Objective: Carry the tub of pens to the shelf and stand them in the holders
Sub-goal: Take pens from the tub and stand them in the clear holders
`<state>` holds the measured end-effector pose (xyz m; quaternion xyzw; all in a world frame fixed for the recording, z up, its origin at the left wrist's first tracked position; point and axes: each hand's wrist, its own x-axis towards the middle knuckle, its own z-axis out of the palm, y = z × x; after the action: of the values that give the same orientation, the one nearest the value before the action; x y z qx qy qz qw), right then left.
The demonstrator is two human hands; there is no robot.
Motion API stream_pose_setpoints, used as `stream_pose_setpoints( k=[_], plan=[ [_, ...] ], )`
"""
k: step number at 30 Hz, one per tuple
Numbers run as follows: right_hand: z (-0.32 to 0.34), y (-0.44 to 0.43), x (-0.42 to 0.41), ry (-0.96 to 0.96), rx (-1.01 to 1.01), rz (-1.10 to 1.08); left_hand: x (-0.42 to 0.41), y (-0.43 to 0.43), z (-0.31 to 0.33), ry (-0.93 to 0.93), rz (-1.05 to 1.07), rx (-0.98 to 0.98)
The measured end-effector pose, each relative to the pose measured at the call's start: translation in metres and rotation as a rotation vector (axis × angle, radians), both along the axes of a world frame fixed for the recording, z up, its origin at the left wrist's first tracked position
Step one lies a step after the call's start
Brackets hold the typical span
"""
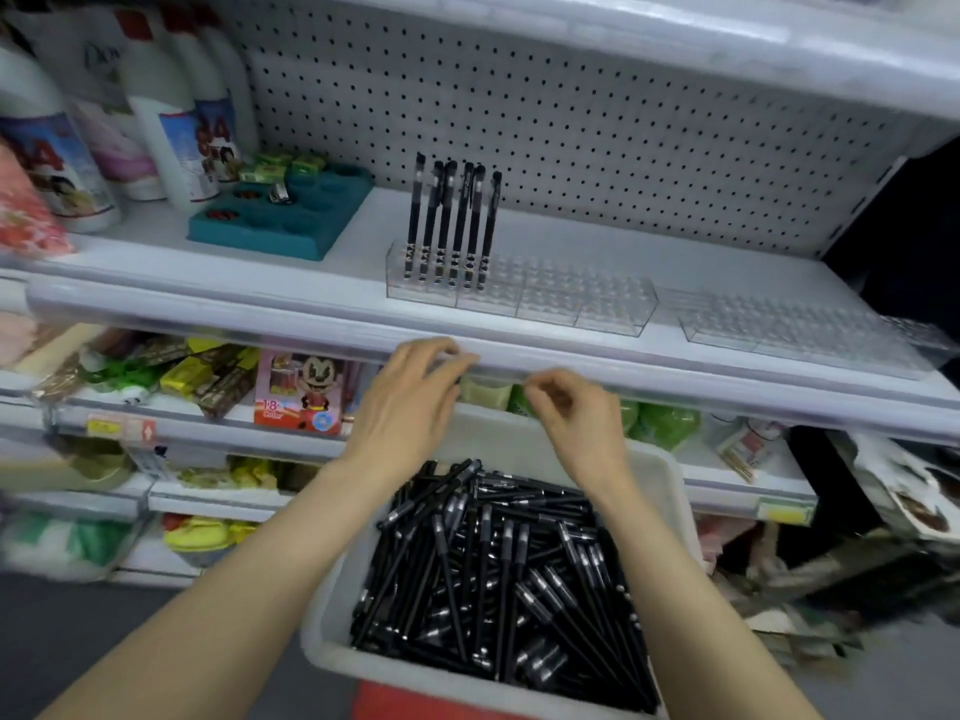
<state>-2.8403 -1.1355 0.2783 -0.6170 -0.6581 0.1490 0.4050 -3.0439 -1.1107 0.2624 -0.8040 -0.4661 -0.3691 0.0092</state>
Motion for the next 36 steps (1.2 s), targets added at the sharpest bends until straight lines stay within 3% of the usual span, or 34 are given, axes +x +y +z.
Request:
stream_pose_setpoints(
  k=[5, 10, 24, 32, 36],
  plan=[
    [-0.05, -0.027, 0.007, -0.313, -0.253, 0.115, 0.009, -0.022, -0.044, 0.244, 0.026, -0.089],
    [-0.07, -0.034, 0.013, -0.564, -0.398, 0.134, 0.011, -0.028, -0.044, 0.386, 0.1, -0.118],
    [-0.061, -0.023, 0.013, -0.553, -0.53, 0.204, 0.016, -0.033, -0.033, 0.489, 0.135, -0.171],
    [0.009, -0.01, 0.033, -0.279, -0.527, 0.253, 0.015, -0.022, -0.028, 0.42, 0.084, -0.25],
    [0.042, 0.0, 0.031, 0.169, -0.378, 0.272, 0.014, -0.008, -0.008, 0.289, -0.022, -0.341]
  ],
)
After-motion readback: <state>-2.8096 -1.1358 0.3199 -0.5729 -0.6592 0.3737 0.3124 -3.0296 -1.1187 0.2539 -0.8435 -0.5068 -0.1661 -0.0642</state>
